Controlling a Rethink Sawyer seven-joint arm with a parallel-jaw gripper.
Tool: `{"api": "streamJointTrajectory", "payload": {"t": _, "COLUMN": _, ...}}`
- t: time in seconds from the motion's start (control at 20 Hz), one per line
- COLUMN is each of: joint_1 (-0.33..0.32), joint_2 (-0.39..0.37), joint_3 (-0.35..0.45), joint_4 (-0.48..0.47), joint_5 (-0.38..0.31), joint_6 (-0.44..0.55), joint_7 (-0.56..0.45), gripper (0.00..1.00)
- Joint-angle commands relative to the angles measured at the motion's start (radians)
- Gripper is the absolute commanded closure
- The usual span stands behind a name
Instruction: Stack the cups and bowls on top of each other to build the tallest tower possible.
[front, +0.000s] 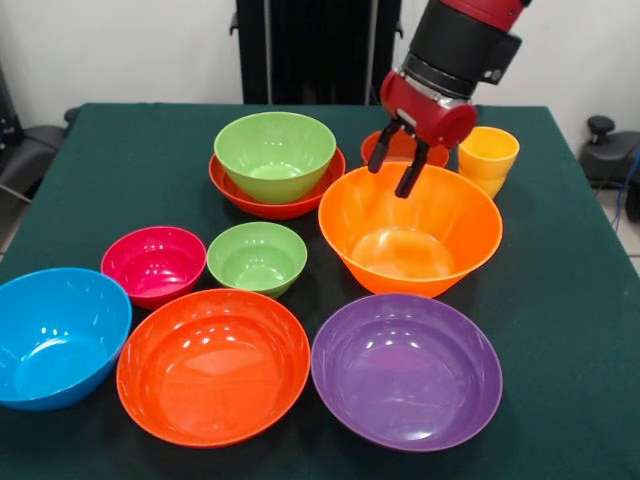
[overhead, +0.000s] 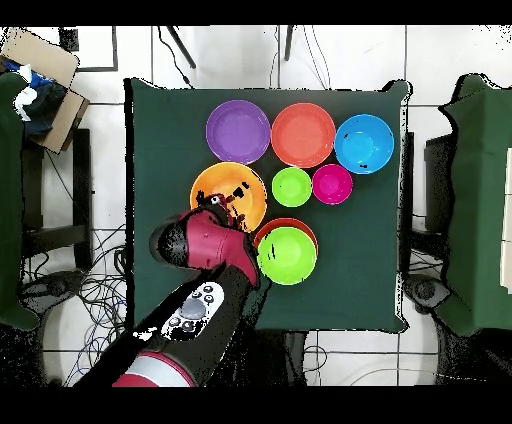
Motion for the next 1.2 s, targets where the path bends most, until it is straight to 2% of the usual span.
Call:
{"api": "streamJointTrajectory", "payload": {"t": 0.05, "joint_1": 0.020, "joint_2": 0.108, "joint_3": 0.058, "joint_4": -0.046, "joint_5": 0.043, "joint_6": 0.057, "joint_7": 0.129, "gripper": 0.00}}
{"api": "streamJointTrajectory", "payload": {"t": 0.5, "joint_1": 0.019, "joint_2": 0.088, "joint_3": 0.051, "joint_4": 0.012, "joint_5": 0.022, "joint_6": 0.028, "joint_7": 0.107, "gripper": 0.00}}
{"api": "streamJointTrajectory", "payload": {"t": 0.7, "joint_1": 0.017, "joint_2": -0.001, "joint_3": 0.049, "joint_4": 0.098, "joint_5": -0.014, "joint_6": 0.076, "joint_7": 0.072, "gripper": 0.00}}
{"api": "streamJointTrajectory", "payload": {"t": 0.85, "joint_1": 0.010, "joint_2": -0.032, "joint_3": 0.052, "joint_4": 0.125, "joint_5": -0.027, "joint_6": 0.084, "joint_7": 0.054, "gripper": 0.00}}
{"api": "streamJointTrajectory", "payload": {"t": 1.2, "joint_1": 0.015, "joint_2": -0.022, "joint_3": 0.045, "joint_4": 0.105, "joint_5": -0.020, "joint_6": 0.097, "joint_7": 0.053, "gripper": 0.00}}
